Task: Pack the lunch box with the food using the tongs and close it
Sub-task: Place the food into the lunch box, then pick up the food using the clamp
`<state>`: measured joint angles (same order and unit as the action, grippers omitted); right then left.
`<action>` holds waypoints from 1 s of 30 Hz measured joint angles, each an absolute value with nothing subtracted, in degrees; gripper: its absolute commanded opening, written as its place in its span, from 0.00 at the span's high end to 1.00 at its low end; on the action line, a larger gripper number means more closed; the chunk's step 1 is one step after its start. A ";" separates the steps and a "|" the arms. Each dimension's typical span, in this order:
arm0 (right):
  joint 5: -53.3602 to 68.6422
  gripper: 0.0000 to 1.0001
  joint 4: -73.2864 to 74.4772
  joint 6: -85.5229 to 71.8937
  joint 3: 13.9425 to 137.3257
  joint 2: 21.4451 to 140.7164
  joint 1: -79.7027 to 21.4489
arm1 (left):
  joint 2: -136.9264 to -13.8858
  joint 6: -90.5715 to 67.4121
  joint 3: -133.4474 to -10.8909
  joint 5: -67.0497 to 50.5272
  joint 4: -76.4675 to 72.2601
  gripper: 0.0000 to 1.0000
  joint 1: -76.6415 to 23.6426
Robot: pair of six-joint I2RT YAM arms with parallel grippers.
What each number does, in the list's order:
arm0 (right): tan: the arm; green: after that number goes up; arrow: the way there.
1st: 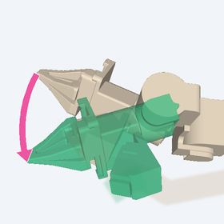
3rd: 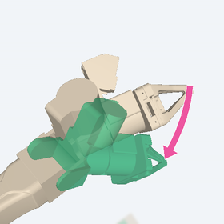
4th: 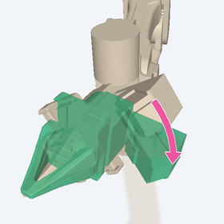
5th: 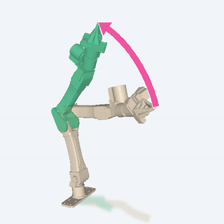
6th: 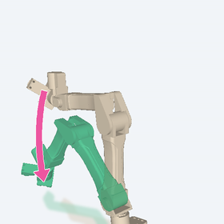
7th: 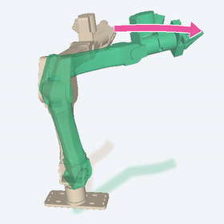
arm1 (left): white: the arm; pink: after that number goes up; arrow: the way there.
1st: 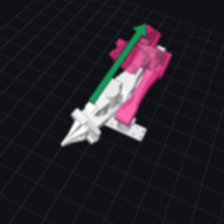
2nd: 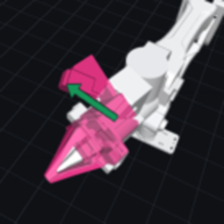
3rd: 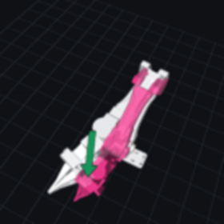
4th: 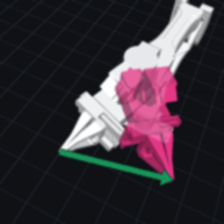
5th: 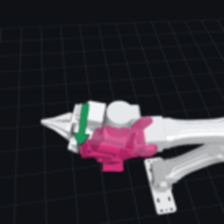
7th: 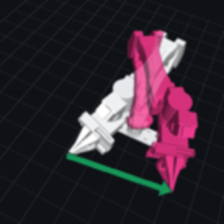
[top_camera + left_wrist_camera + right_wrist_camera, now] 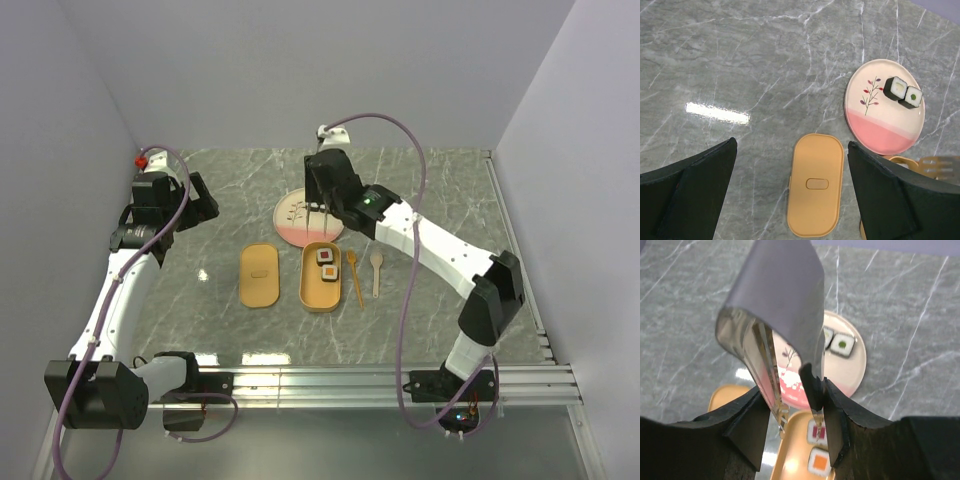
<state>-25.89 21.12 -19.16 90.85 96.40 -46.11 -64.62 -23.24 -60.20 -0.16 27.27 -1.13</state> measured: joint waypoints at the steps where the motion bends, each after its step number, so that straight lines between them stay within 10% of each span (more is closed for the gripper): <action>1: -25.93 0.49 20.93 -18.90 91.83 97.25 -45.60 | -64.62 -23.24 -60.20 -0.16 27.27 0.01 -1.13; 30: -25.82 0.49 20.56 -15.53 106.59 117.95 -37.23 | -68.14 -22.94 -60.23 -0.16 27.29 0.01 -1.13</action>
